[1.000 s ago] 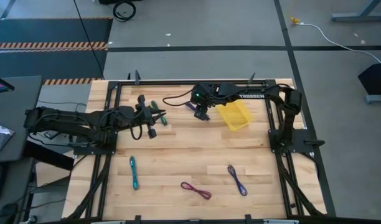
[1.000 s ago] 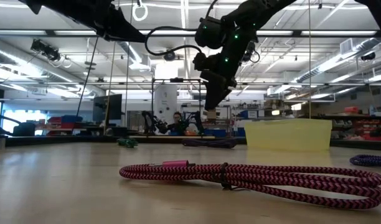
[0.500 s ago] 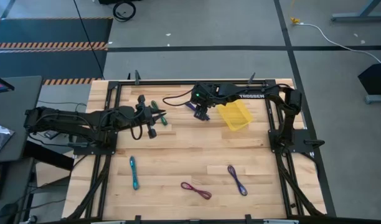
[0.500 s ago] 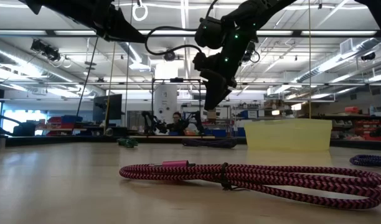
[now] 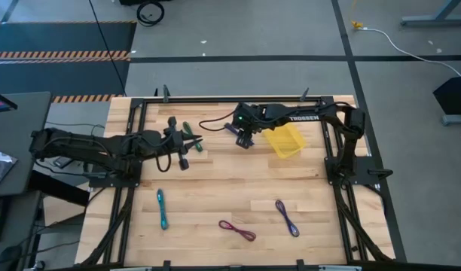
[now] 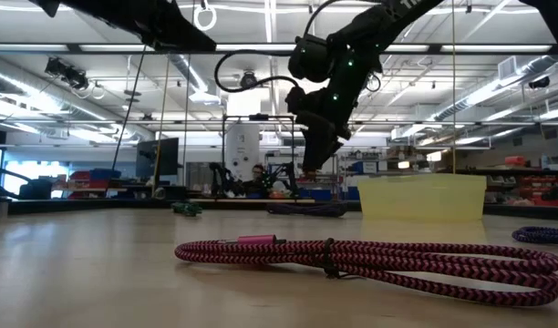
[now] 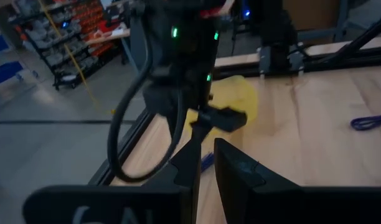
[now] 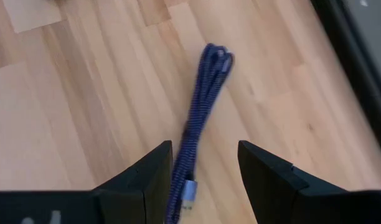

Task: Pick and place USB-C Cables
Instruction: Put the top purple and black charger cable into the yellow bin

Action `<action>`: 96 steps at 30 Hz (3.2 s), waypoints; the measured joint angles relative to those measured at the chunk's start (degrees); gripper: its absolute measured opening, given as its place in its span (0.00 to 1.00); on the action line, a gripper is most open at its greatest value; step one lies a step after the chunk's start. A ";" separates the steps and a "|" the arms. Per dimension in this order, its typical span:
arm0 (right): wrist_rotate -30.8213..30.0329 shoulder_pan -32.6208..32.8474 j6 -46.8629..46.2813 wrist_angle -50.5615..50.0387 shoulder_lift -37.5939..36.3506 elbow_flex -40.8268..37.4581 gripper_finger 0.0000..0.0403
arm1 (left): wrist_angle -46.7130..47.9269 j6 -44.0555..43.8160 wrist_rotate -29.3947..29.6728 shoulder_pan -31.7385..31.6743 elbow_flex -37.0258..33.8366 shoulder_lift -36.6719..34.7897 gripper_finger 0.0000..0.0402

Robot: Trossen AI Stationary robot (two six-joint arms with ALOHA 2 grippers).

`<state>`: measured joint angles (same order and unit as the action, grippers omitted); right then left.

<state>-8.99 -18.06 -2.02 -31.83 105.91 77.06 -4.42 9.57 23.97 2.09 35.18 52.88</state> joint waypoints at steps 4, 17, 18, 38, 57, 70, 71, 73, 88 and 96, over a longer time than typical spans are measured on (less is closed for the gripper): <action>0.31 0.04 0.02 2.91 0.00 -1.86 0.47 | -1.51 0.60 -0.01 0.84 0.00 0.00 0.13; 0.14 1.12 0.55 8.60 0.00 -9.55 0.47 | -1.73 0.56 0.00 0.85 0.00 0.00 0.13; 0.10 1.14 0.62 9.03 0.00 -10.00 0.47 | -1.71 0.55 0.00 0.85 0.00 0.00 0.13; -0.38 1.03 0.69 20.02 0.00 -17.75 0.43 | -1.71 0.04 -1.75 0.85 0.00 0.00 0.13; -3.39 3.00 8.68 19.46 0.00 -15.54 0.03 | -1.72 0.04 -1.73 0.83 0.00 0.00 0.13; -15.58 5.43 8.44 -10.51 -3.44 2.30 0.01 | -0.10 0.02 -1.74 0.83 0.00 0.00 0.13; -16.89 5.58 5.70 -16.27 -3.94 4.24 0.00 | -0.08 -0.03 -1.75 0.83 0.00 0.00 0.13; -19.25 5.92 -0.88 -27.71 -4.84 7.31 0.00 | -0.29 -0.75 -1.73 0.83 0.00 -0.02 0.13; -16.52 9.47 -38.92 -53.14 -12.37 3.04 0.00 | -0.10 -1.57 -1.73 4.48 0.00 0.00 0.13; -15.76 12.30 -44.26 -48.04 -12.39 -3.75 0.01 | 0.56 -4.78 -1.75 8.13 0.00 -0.02 0.13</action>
<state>-24.75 -5.77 -46.27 -79.87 93.51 73.30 -3.86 4.79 22.22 10.21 35.18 52.86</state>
